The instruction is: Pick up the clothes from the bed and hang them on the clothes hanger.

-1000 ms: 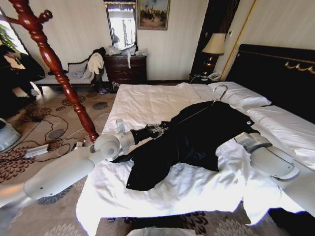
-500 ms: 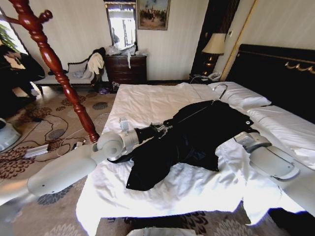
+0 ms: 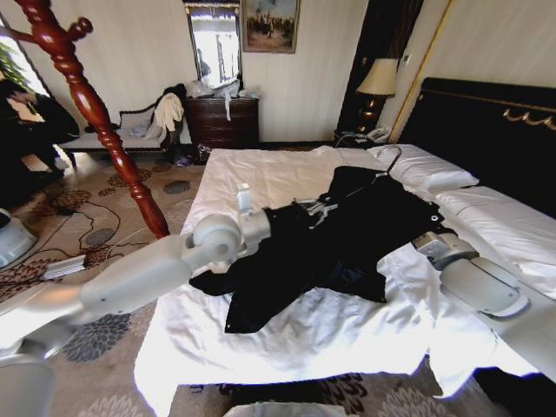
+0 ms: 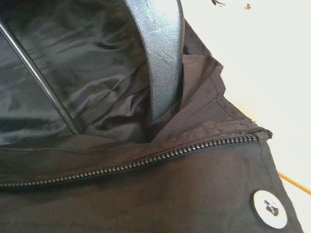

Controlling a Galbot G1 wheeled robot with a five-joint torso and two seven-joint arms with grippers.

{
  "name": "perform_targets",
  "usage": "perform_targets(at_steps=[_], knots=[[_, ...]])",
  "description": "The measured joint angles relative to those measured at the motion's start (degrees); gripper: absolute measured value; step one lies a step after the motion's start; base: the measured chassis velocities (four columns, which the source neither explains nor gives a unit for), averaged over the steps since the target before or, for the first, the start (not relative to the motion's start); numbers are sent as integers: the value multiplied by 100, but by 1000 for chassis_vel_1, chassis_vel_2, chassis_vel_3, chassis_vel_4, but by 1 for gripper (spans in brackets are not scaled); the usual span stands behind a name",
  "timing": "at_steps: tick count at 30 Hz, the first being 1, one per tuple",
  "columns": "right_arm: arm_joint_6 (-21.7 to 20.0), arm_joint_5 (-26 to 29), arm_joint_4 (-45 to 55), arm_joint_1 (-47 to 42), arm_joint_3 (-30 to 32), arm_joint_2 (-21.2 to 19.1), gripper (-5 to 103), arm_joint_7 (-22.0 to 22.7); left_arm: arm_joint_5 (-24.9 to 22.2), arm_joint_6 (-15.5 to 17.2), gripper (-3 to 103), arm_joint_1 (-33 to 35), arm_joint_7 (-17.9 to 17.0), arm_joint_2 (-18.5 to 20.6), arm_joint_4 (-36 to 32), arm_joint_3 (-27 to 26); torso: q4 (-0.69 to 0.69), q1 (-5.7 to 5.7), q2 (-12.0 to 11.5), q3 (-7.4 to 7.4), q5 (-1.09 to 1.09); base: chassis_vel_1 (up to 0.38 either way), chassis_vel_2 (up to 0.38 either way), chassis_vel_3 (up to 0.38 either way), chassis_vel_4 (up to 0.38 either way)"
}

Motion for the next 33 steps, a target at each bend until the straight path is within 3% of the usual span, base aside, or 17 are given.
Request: perform_targets(at_steps=[21, 27, 29, 31, 33], knots=[[-158, 280, 78, 9, 34, -19, 19, 22, 205, 27, 0, -877, -289, -988, 506, 639, 2, 0, 0, 0, -1, 0, 0, 0, 0], [-158, 275, 142, -27, 48, 39, 19, 12, 566, 106, 0, -1146, -428, -1100, 605, 795, 0, 0, 0, -1, 0, 0, 0, 0, 0], [-158, 275, 144, -27, 48, 40, 19, 8, 711, 138, 11, -1232, -430, -1107, 681, 897, 2, 1, 0, -1, -1, 0, 0, 0, 0], [-159, 275, 144, -26, 48, 39, 19, 7, 729, 152, 11, -1242, -427, -1111, 683, 921, 1, 0, 0, 0, 0, 0, 0, 0, 0], [-160, 276, 147, -30, 48, 37, 19, 6, 794, 175, 21, -1244, -394, -1107, 664, 984, 0, 0, 0, -1, 0, 0, 0, 0, 0]])
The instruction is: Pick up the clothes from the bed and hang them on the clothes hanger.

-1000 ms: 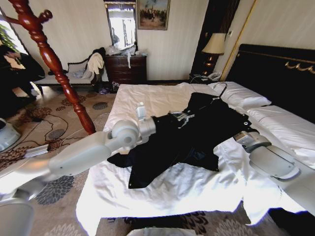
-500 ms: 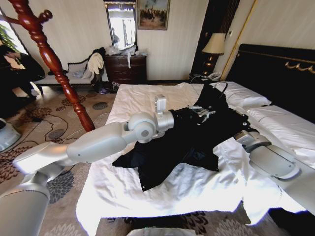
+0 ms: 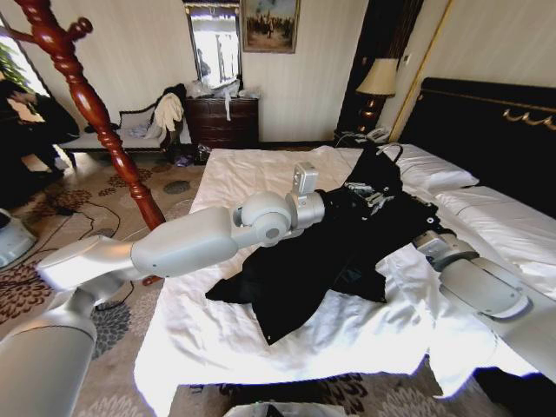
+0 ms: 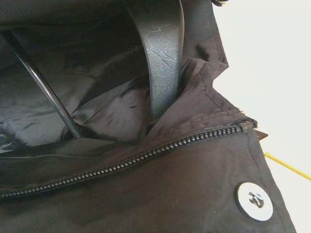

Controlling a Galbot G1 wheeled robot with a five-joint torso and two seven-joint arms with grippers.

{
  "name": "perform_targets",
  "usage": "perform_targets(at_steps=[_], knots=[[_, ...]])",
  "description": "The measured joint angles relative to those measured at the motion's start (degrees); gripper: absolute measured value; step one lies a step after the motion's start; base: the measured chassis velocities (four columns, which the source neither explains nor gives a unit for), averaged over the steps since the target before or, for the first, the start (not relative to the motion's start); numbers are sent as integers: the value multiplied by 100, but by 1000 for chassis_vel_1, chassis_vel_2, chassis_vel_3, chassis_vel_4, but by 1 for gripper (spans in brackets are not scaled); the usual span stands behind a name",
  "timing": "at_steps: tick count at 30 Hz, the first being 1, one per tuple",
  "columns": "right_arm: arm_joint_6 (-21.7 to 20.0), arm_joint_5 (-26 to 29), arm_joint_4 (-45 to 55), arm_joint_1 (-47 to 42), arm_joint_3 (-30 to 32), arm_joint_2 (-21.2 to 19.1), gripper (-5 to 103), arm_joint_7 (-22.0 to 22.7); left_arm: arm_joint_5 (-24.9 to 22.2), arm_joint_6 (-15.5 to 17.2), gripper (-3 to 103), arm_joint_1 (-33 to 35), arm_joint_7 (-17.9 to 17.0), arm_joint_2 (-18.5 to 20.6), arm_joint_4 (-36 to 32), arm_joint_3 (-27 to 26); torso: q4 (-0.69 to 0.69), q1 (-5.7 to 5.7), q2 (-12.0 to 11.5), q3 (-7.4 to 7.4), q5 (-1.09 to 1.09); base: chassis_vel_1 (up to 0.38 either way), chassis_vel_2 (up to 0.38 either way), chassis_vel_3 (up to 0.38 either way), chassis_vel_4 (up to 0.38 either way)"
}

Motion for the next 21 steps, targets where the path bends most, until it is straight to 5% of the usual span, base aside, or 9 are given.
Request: perform_targets(at_steps=[21], knots=[[-12, 8, 14, -48, 68, 83, 19, 5, 557, -19, 96, -13, 360, 866, -1068, 309, 2, 0, 0, 1, -1, 0, 0, 0, 0]])
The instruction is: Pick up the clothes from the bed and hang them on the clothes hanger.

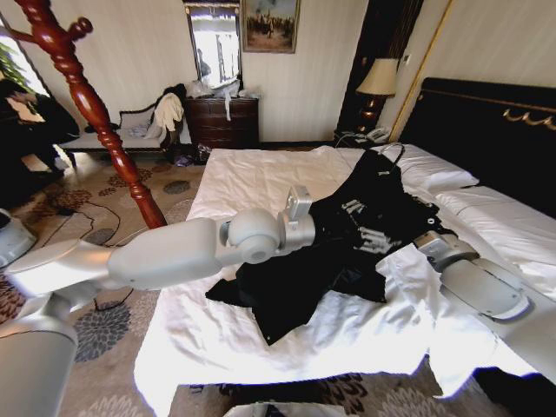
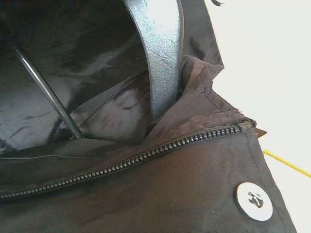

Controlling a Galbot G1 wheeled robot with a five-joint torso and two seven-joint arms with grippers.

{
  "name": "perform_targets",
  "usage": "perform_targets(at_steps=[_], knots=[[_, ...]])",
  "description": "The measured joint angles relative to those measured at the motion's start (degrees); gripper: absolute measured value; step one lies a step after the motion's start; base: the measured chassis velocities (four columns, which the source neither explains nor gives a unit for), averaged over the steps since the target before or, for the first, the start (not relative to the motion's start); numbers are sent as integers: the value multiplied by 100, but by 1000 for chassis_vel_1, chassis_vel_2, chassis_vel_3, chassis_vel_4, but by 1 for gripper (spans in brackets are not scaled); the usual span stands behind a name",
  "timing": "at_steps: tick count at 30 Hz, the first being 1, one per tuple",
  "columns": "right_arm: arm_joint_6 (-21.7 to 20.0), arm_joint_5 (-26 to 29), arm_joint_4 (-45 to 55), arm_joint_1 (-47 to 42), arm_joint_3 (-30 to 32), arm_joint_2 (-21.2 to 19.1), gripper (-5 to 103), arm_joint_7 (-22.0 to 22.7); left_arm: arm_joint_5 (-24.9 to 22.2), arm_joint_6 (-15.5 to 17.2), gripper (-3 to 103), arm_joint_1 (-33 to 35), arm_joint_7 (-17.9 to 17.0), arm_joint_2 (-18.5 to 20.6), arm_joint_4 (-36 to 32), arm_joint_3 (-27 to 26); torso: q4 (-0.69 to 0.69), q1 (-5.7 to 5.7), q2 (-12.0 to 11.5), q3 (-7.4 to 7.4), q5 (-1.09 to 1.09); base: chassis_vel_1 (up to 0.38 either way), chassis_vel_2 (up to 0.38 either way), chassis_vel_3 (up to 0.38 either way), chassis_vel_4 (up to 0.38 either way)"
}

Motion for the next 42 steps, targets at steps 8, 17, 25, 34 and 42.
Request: perform_targets(at_steps=[8, 17, 25, 34, 42], knots=[[14, -18, 29, -23, 16, 35, 19, 4, -179, -50, 100, 393, -233, 702, -519, -580, -1, 0, 0, 0, 0, 0, 0, 0, 0], [30, -69, 34, -80, 14, 74, 19, 9, -699, -69, 100, 1097, -199, 1885, -863, -1989, 0, 0, 0, 0, -1, 0, 0, 0, 0], [144, -238, 11, -76, -27, 19, 19, -9, -101, -107, 100, 1765, 565, 2912, -921, -2249, 2, 0, 0, 0, -2, 0, 0, 0, 0], [159, -186, 98, 33, -61, -127, 19, -18, 312, -130, 100, 1557, 1058, 2961, -856, -1773, 1, -1, 0, 0, -1, 0, 0, 0, 0], [176, -250, 158, -103, 10, -122, 19, -17, 393, -118, 100, 767, 900, 2332, -311, -955, -1, 0, 0, 0, 1, 0, 0, 0, 0]])
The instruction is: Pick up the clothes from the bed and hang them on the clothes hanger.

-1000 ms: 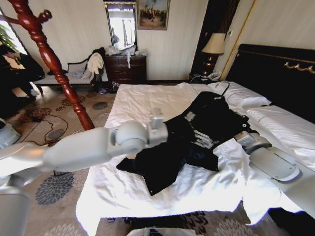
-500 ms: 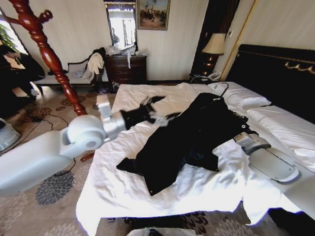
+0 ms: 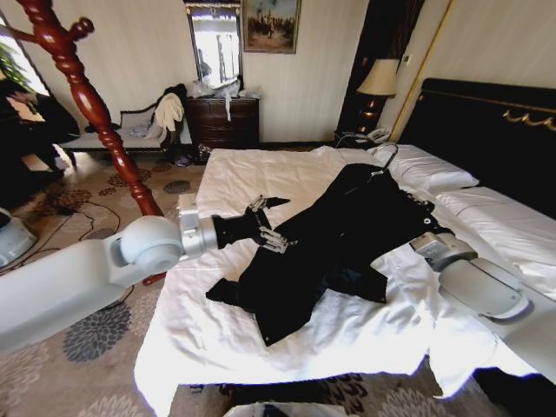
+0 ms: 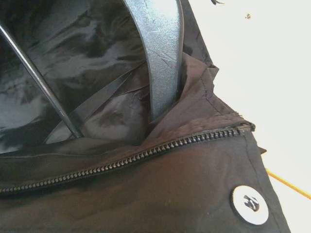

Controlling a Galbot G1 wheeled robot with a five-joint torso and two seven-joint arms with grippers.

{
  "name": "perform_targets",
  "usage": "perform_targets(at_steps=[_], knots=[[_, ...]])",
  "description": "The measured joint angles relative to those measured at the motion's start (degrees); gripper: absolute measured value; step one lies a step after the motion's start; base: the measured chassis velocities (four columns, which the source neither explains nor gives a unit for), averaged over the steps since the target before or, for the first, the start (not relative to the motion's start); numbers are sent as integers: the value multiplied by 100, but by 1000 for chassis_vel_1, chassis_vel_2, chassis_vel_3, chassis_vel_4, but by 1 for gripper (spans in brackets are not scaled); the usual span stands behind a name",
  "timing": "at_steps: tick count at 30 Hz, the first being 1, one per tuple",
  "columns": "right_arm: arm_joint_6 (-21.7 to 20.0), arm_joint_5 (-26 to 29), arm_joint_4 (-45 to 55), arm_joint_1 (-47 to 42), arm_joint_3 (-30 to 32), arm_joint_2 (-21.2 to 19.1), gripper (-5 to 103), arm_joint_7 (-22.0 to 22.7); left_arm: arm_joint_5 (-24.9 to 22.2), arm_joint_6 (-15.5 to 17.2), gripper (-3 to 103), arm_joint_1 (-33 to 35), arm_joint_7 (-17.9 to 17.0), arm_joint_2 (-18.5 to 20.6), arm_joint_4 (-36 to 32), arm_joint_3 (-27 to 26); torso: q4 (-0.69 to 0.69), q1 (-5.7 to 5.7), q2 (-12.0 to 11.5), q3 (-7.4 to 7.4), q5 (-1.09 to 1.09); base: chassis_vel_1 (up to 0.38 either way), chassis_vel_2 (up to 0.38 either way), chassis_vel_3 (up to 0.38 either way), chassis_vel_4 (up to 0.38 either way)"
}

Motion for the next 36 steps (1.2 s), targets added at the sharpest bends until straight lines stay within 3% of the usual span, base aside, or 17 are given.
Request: perform_targets(at_steps=[3, 13, 17, 18, 20, 24, 32, 33, 35, 36], knots=[[4, -14, 30, 2, 3, 30, 19, -1, -7, -1, 100, -381, -51, -324, 259, 481, 0, 0, 0, 0, 1, 0, 0, 0, 0], [64, -100, -10, 95, 76, -17, 19, -5, 3, -35, 103, -846, -162, -1015, 832, 1058, 1, 1, 0, 0, 1, 0, 0, 0, 0], [65, -142, 20, 38, 76, -20, 19, -4, -50, -61, 99, -938, -209, -1182, 926, 1120, 0, 1, 0, 0, 2, 0, 0, 0, 0], [65, -163, 44, 23, 76, -19, 19, -4, -96, -67, 90, -962, -237, -1262, 977, 1136, 0, 0, 0, 0, 2, 0, 0, 0, 0], [65, -170, 58, 12, 76, -16, 19, -4, -114, -71, 90, -972, -250, -1307, 1007, 1145, 0, 0, 0, 0, 1, 0, 0, 0, 0], [65, -187, 75, -53, 97, -31, 19, -4, -252, -73, 68, -1038, -255, -1456, 1128, 1195, 1, 0, 0, 0, 1, 0, 0, 0, 0], [68, -203, 113, -79, 81, -41, 19, -8, -433, -81, 46, -1146, -208, -1724, 1292, 1222, 1, 0, 0, 0, 1, 0, 0, 0, 0], [83, -225, 115, -111, 86, -49, 19, -8, -442, -93, 36, -1170, -191, -1759, 1317, 1257, 0, 0, 0, 0, 1, 0, 0, 0, 0], [91, -239, 121, -131, 88, -51, 19, -9, -456, -98, 36, -1181, -185, -1772, 1326, 1277, 0, 0, 0, 0, 1, 0, 0, 0, 0], [96, -247, 133, -145, 88, -50, 19, -9, -483, -99, 30, -1194, -179, -1779, 1329, 1295, 0, 0, 0, 0, 1, 0, 0, 0, 0]])
